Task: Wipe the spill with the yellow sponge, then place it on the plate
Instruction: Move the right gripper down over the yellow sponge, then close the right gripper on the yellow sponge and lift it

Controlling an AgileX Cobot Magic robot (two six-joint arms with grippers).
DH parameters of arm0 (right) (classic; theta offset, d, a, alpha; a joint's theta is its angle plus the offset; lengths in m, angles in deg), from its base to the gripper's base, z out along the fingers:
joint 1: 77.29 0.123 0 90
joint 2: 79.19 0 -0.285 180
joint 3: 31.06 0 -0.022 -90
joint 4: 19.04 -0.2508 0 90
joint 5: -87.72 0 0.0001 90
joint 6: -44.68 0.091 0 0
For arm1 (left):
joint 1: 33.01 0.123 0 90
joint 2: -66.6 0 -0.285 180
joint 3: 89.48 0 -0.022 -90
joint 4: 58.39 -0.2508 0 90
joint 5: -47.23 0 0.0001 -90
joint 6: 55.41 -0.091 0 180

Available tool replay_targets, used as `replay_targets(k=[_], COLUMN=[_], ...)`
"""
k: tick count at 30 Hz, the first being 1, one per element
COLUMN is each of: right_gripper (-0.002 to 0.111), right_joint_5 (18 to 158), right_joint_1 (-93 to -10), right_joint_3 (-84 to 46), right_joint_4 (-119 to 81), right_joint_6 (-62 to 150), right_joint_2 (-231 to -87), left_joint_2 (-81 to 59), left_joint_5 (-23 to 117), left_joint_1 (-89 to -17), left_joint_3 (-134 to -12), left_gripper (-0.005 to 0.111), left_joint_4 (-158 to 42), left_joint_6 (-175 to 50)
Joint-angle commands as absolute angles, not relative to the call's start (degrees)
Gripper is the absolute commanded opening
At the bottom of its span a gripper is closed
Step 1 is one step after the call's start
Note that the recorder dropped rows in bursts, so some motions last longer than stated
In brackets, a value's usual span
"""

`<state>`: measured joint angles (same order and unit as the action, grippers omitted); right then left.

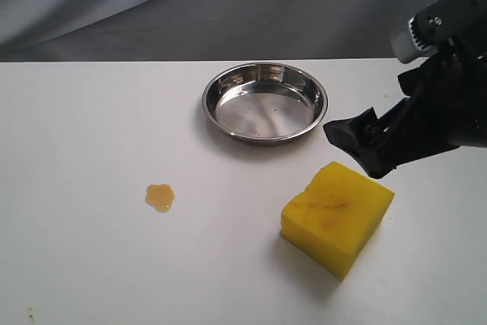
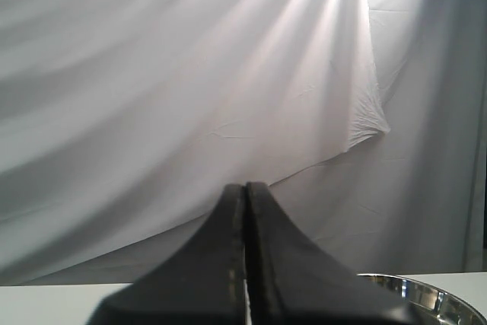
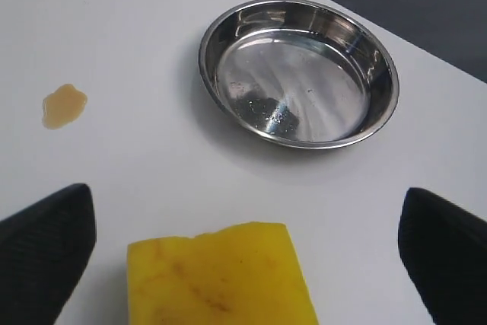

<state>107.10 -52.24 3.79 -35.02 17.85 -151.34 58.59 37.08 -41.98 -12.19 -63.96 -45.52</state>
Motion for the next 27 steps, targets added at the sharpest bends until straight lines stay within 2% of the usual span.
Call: replay_targets(k=[1,14,27], right_gripper=[0.105,0.105,0.105], right_joint_5=[105.4,103.5,99.2], right_joint_1=[-52.1,-49.2,-49.2], right_joint_3=[4.8,7.0,6.7], right_joint_4=[-39.4,-39.1,-39.1], right_joint_6=[19.6,19.0,19.0], right_joint_2=[-151.4,-171.8,-179.4], left_joint_2=[58.8,58.8,58.8], left_joint_5=[36.7,36.7,36.7], left_joint_1=[-42.3,-42.3,-42.3], left_joint_3=[-12.3,-12.3,-12.3], left_gripper=[0.0,0.0,0.0], left_joint_4=[-63.7,-63.7,-63.7], left_joint_6=[-45.5,-45.5,-45.4])
